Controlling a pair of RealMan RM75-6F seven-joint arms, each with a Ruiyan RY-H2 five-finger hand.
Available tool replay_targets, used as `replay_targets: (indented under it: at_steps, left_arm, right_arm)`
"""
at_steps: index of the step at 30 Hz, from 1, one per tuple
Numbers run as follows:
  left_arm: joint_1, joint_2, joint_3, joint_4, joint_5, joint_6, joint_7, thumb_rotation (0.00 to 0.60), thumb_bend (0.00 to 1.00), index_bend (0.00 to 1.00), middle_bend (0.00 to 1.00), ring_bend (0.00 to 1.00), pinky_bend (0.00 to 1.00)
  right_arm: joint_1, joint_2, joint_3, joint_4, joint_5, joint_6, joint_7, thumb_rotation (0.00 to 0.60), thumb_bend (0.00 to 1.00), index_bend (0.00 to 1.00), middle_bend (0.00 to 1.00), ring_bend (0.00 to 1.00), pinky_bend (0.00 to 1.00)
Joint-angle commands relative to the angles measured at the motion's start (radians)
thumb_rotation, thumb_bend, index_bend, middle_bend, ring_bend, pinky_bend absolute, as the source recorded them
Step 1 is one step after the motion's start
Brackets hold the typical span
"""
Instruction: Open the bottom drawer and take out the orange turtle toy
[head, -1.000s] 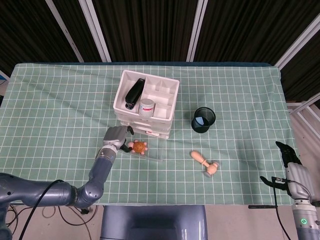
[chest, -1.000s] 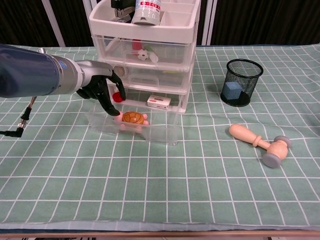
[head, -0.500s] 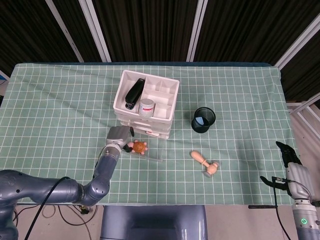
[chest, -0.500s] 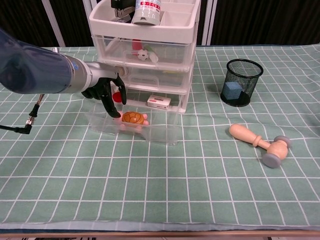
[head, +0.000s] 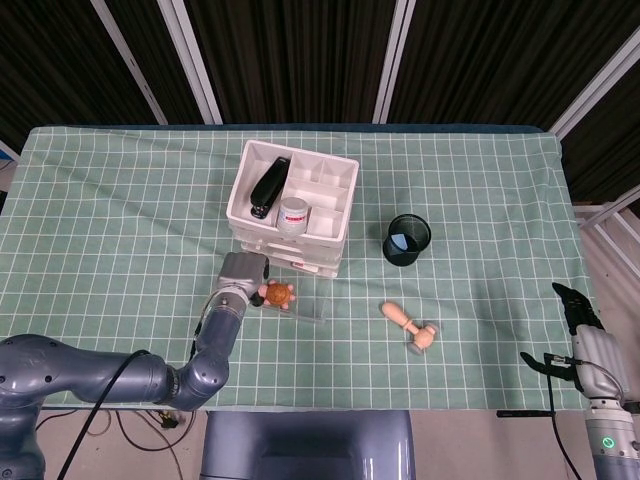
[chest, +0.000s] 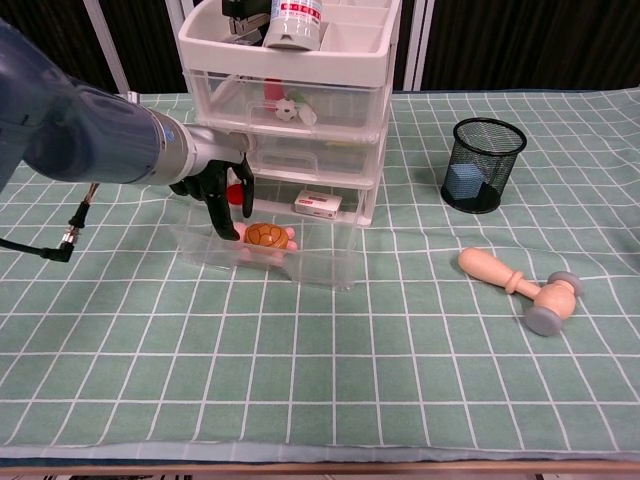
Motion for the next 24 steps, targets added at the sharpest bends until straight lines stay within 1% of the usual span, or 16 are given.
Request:
replay_targets:
  at_steps: [1,7,11,13,15,18,20,24]
  left_arm:
    - [-0.008,-0.007,-0.001,0.010,-0.012,-0.002,0.014,0.600,0.25,0.41,1.00,1.00,1.00]
    - [-0.018,-0.033,0.001,0.044,-0.031,-0.012,0.040,0.600,0.25,0.44,1.00,1.00,1.00]
    - [-0.024,-0.050,0.001,0.066,-0.043,-0.019,0.057,0.600,0.26,0.48,1.00,1.00,1.00]
    - [-0.026,-0.055,0.003,0.071,-0.045,-0.020,0.066,0.600,0.29,0.50,1.00,1.00,1.00]
    - [-0.027,-0.058,0.002,0.073,-0.048,-0.020,0.071,0.600,0.35,0.54,1.00,1.00,1.00]
    - [-0.024,-0.061,-0.001,0.073,-0.048,-0.021,0.073,0.600,0.42,0.56,1.00,1.00,1.00]
    - [-0.022,-0.060,-0.003,0.069,-0.041,-0.017,0.072,0.600,0.44,0.57,1.00,1.00,1.00]
    - [-0.015,-0.045,-0.015,0.040,-0.001,0.002,0.052,0.600,0.45,0.57,1.00,1.00,1.00]
  right_arm:
    - [0.000,0.001,0.001,-0.001,0.001,0.000,0.001,0.600,0.09,0.00,0.10,0.00,0.18]
    - [0.000,0.000,0.001,-0.002,0.001,0.000,0.001,0.600,0.09,0.00,0.10,0.00,0.18]
    - [0.000,0.000,0.002,-0.002,0.004,-0.002,0.001,0.600,0.09,0.00,0.10,0.00,0.18]
    - [0.000,0.001,0.002,-0.003,0.005,-0.002,0.002,0.600,0.09,0.00,0.10,0.00,0.18]
    - [0.000,0.001,0.003,-0.004,0.007,-0.003,0.003,0.600,0.09,0.00,0.10,0.00,0.18]
    - [0.000,0.001,0.003,-0.005,0.007,-0.005,0.006,0.600,0.09,0.00,0.10,0.00,0.18]
    - [0.000,0.001,0.002,-0.005,0.007,-0.005,0.007,0.600,0.09,0.00,0.10,0.00,0.18]
    - [0.000,0.003,0.002,-0.007,0.005,-0.004,0.008,0.600,0.09,0.00,0.10,0.00,0.18]
